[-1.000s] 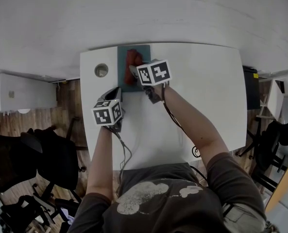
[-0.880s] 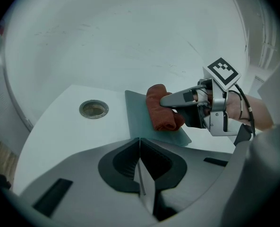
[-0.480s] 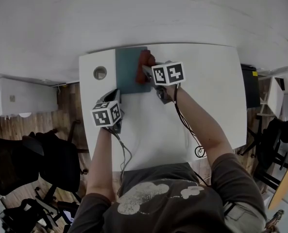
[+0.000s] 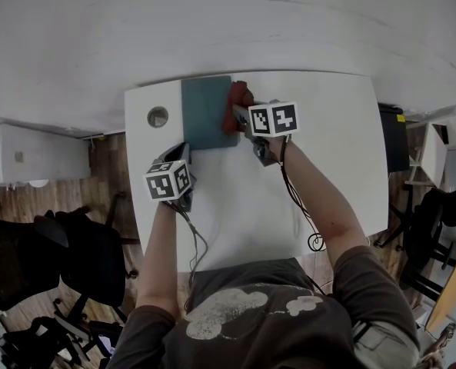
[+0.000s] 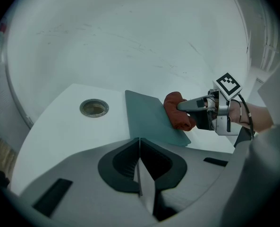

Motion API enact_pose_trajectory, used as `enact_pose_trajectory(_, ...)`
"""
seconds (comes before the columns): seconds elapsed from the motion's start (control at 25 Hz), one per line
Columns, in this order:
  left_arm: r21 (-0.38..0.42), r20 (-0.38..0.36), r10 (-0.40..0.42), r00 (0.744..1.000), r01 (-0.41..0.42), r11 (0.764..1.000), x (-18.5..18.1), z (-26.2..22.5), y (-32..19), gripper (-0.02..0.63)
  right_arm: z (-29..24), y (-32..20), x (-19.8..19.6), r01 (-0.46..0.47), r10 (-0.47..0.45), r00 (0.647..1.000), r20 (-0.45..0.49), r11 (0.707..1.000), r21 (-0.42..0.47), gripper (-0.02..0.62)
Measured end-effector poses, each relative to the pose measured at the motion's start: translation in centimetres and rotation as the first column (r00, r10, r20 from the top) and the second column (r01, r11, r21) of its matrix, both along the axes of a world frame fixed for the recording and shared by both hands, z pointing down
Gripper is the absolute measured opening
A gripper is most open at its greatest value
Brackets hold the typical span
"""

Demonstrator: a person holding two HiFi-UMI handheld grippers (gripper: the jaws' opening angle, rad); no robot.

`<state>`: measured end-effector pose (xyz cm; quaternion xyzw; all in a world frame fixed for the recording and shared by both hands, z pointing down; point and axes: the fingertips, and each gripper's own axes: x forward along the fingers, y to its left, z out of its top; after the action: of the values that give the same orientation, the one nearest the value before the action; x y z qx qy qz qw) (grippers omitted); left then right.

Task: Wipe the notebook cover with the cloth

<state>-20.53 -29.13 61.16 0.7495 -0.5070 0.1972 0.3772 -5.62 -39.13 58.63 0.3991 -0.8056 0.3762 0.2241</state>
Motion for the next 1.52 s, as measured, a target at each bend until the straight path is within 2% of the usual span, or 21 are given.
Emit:
enact_pose_trajectory(0.16, -0.001, -0.007, 0.008, 1.0, -0.008, 1.0, 0.1, -0.1, 0.1, 0.003, -0.5, 0.1, 0.2, -0.003, 0.003, 1.0, -0.021, 1.0, 0.005, 0.11)
enact_pose_trajectory(0.44, 0.001, -0.028, 0.039, 0.999, -0.039, 0.999, 0.1, -0.4, 0.6, 0.003, -3.5, 0.5, -1.3, 0.048, -0.046, 0.998, -0.044, 0.998, 0.052, 0.11)
enact_pose_trajectory(0.6, 0.021, 0.021, 0.069, 0.997, -0.069, 0.997, -0.1, -1.6, 0.8, 0.003, -5.6, 1.2, -3.9, 0.082, -0.082, 0.997, -0.014, 0.993, 0.086, 0.11)
enact_pose_trajectory(0.84, 0.037, -0.014, 0.057, 0.998, -0.056, 0.998, -1.6, -2.4, 2.2, 0.003, -5.1, 4.2, -9.5, 0.156, -0.158, 0.987, 0.025, 0.987, 0.044, 0.11)
enact_pose_trajectory(1.08, 0.029, -0.027, 0.03, 0.999, -0.03, 0.999, -3.3, -2.4, 3.5, 0.003, -3.1, 6.7, -13.5, 0.21, -0.21, 0.977, 0.021, 0.978, 0.004, 0.11)
enact_pose_trajectory(1.24, 0.025, -0.031, 0.023, 0.999, -0.022, 0.999, -3.9, -2.2, 4.3, 0.003, -1.5, 7.6, -14.5, 0.218, -0.218, 0.976, 0.006, 0.976, -0.021, 0.11)
enact_pose_trajectory(1.52, 0.016, -0.038, 0.018, 0.999, -0.017, 1.0, -4.0, -2.0, 5.1, 0.003, -0.8, 7.7, -13.9, 0.207, -0.208, 0.978, -0.006, 0.978, -0.027, 0.11)
